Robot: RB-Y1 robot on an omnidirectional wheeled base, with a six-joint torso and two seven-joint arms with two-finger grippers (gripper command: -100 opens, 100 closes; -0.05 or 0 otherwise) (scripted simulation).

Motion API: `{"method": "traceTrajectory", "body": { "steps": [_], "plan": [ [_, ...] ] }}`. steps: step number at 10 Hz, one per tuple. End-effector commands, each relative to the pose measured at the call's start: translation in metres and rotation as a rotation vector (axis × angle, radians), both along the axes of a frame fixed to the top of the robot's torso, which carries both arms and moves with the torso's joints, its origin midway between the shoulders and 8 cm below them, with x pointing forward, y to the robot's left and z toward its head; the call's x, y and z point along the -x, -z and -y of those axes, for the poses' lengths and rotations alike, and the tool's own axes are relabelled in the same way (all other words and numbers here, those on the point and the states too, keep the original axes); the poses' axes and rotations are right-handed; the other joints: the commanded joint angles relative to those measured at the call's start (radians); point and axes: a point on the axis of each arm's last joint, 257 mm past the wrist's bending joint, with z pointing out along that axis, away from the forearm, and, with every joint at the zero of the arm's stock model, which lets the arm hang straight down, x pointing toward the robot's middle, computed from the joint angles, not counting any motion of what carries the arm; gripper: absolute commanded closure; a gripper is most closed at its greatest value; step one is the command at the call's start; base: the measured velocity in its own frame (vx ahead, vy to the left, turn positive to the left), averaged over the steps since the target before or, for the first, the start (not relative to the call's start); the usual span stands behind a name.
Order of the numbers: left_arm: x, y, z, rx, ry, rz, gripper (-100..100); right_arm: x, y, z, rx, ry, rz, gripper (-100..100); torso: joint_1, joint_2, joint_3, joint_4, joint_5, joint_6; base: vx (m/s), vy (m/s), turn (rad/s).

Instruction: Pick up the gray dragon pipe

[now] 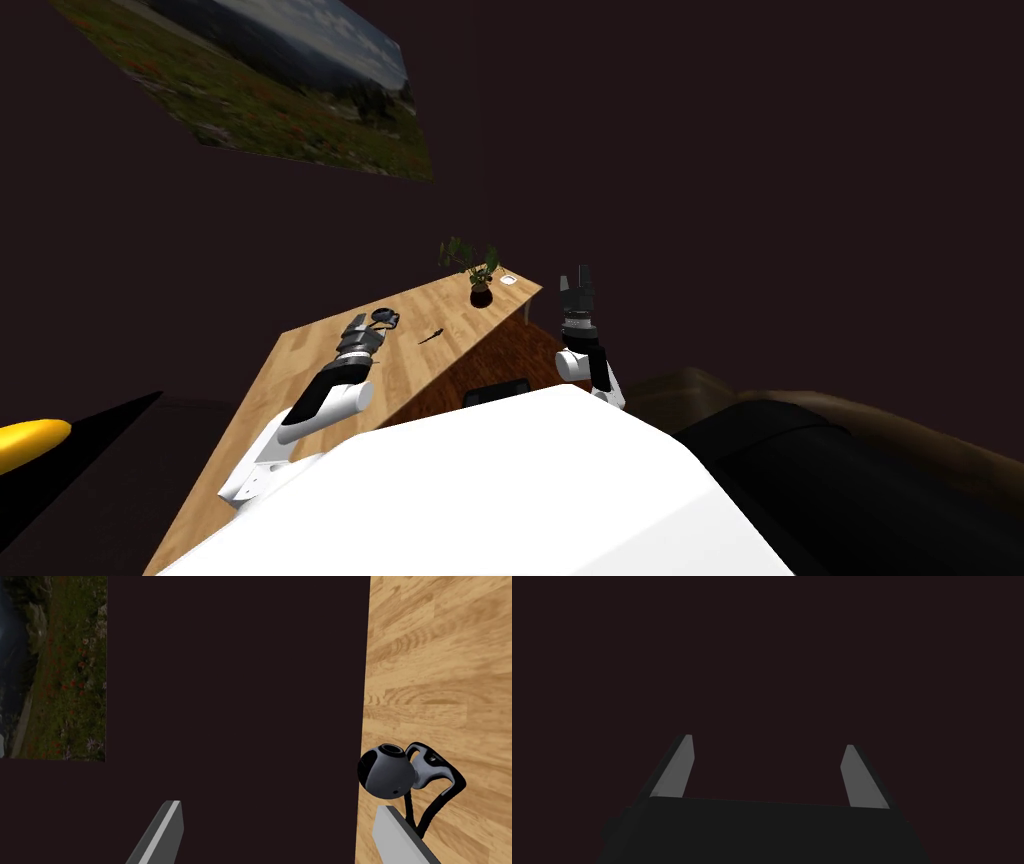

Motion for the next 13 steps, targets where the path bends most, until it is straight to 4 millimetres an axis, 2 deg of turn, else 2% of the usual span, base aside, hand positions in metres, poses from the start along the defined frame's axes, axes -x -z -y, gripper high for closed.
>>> {"method": "traceTrajectory", "body": {
  "steps": [1, 2, 3, 4, 5, 6, 7, 8, 9, 10, 13],
  "plan": [
    [0.000, 0.017, -0.011, 0.024, -0.025, -0.049, -100, 0.000, 0.000, 0.000, 0.000, 0.000, 0.000, 0, 0.000, 0.000, 0.000, 0.000, 0.000, 0.000, -0.045, 0.048, -0.072],
    [0.001, 0.024, -0.028, 0.049, -0.055, -0.074, -100, 0.000, 0.000, 0.000, 0.000, 0.000, 0.000, 0, 0.000, 0.000, 0.000, 0.000, 0.000, -0.001, -0.036, 0.057, -0.139],
    [0.004, 0.039, -0.032, 0.062, -0.067, -0.112, -100, 0.000, 0.000, 0.000, 0.000, 0.000, 0.000, 0, 0.001, -0.001, 0.000, 0.000, 0.000, 0.000, -0.030, 0.045, -0.093],
    [0.004, 0.045, -0.047, 0.088, -0.094, -0.130, -100, 0.000, 0.000, 0.000, 0.000, 0.000, 0.000, 0, 0.000, -0.001, -0.001, 0.000, 0.000, -0.001, -0.037, 0.043, -0.128],
    [0.009, 0.061, -0.051, 0.103, -0.108, -0.170, -100, 0.000, 0.000, 0.000, 0.000, 0.000, 0.000, 0, 0.000, -0.001, -0.001, 0.000, 0.000, 0.000, -0.036, 0.038, -0.094],
    [0.009, 0.062, -0.051, 0.104, -0.108, -0.173, -100, 0.000, 0.000, 0.000, 0.000, 0.000, 0.000, 0, 0.000, -0.001, -0.001, 0.000, 0.000, -0.001, -0.020, 0.016, -0.003],
    [0.013, 0.078, -0.067, 0.143, -0.144, -0.216, -100, 0.000, 0.000, 0.000, 0.000, 0.000, 0.000, 0, -0.002, -0.002, -0.001, 0.000, 0.000, -0.001, -0.036, 0.022, -0.127],
    [0.015, 0.084, -0.068, 0.149, -0.148, -0.232, -100, 0.000, 0.000, 0.000, 0.000, 0.000, 0.000, 0, -0.001, -0.001, -0.001, 0.000, 0.000, 0.000, -0.032, 0.027, -0.119],
    [0.018, 0.096, -0.082, 0.186, -0.179, -0.264, -100, 0.000, 0.000, 0.000, 0.000, 0.000, 0.000, 0, -0.001, -0.001, -0.001, 0.000, 0.000, -0.001, -0.035, 0.031, -0.194],
    [0.021, 0.106, -0.083, 0.196, -0.186, -0.290, -100, 0.000, 0.000, 0.000, 0.000, 0.000, 0.000, 0, -0.001, -0.001, -0.001, 0.000, 0.000, 0.000, -0.033, 0.036, -0.081],
    [0.029, 0.132, -0.104, 0.281, -0.243, -0.364, -100, 0.000, 0.000, 0.000, 0.000, 0.000, 0.000, 0, -0.001, -0.002, -0.001, 0.000, 0.000, -0.001, -0.032, 0.026, -0.142]
  ]
}}
